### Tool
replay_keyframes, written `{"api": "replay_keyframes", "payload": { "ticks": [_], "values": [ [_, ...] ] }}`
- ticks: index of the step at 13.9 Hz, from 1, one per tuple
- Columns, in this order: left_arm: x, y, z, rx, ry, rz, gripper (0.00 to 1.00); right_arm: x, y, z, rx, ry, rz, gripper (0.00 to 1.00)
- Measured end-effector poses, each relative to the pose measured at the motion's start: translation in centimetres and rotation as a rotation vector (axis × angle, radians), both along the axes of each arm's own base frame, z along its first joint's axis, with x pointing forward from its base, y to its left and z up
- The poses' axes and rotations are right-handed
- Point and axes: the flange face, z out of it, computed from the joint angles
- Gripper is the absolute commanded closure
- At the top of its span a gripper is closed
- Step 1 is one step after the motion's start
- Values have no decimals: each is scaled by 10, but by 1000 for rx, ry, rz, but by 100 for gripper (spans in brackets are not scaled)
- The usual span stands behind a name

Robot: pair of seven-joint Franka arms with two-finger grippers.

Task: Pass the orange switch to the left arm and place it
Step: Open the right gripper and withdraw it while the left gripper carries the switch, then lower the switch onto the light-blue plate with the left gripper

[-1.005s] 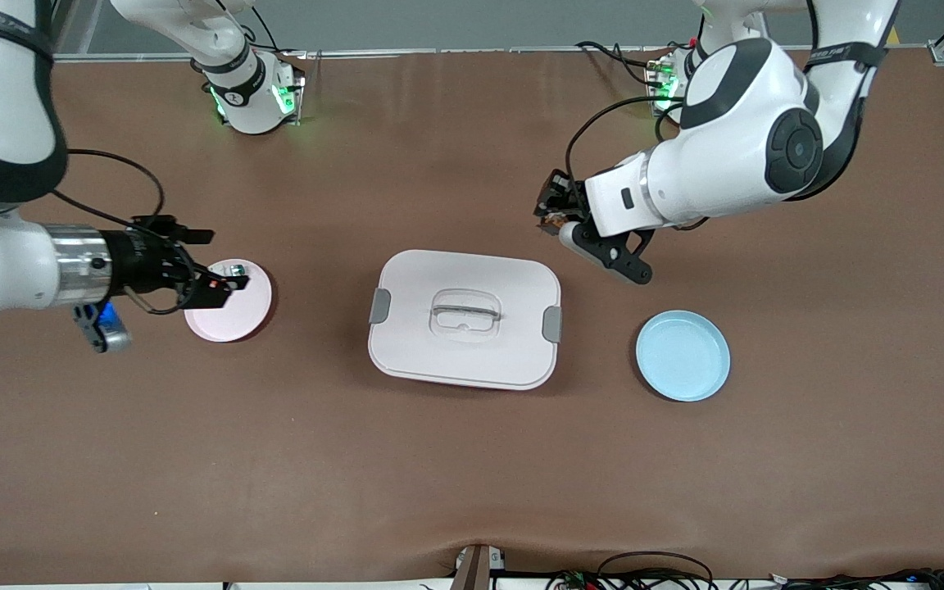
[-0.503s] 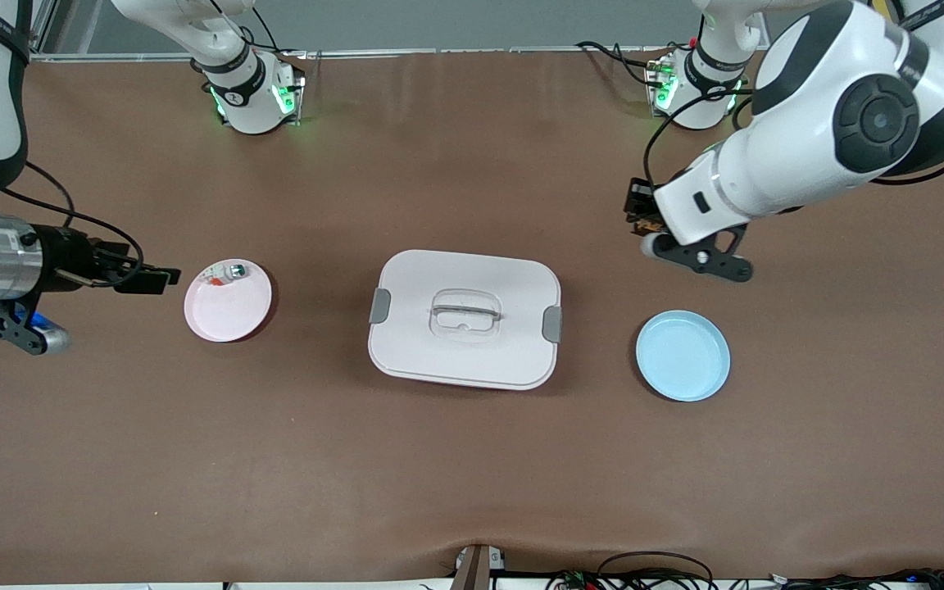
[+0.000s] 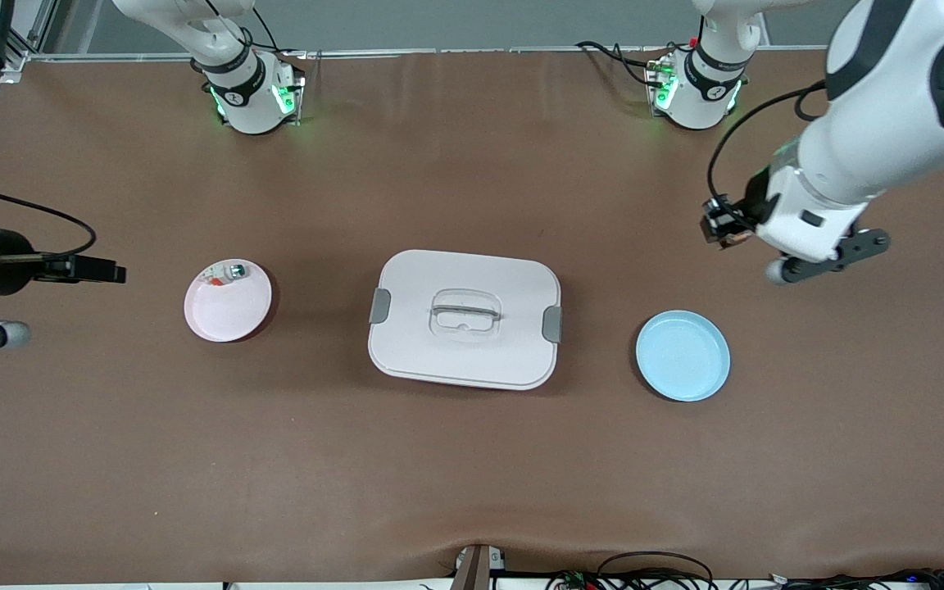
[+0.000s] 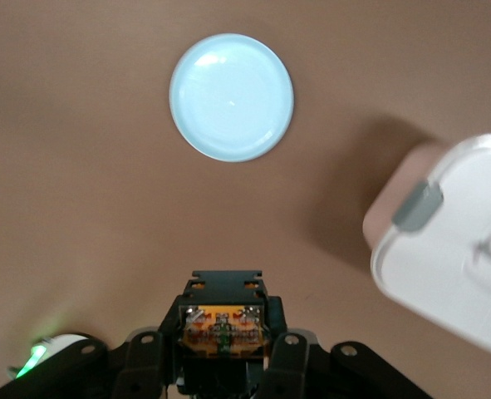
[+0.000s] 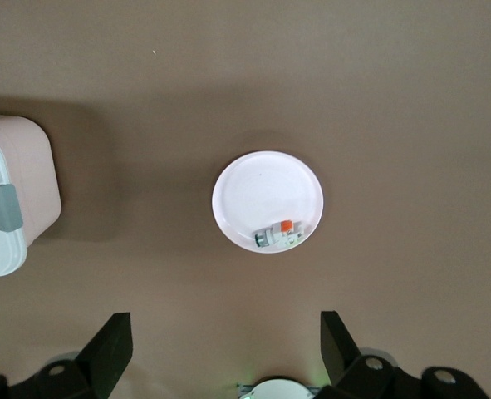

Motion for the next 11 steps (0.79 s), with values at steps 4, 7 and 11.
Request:
{"api": "replay_keyframes", "payload": {
  "ticks": [4, 7, 11],
  "values": [
    [15, 24, -12, 39, -11, 398, 100, 4, -6, 1, -43, -30, 55, 0],
    [24, 20, -53, 74, -38, 638, 100, 5, 3, 1, -97, -37, 81, 0],
    [29, 20, -125, 97, -108, 826, 100, 5, 4, 1, -106, -38, 84, 0]
  ]
}}
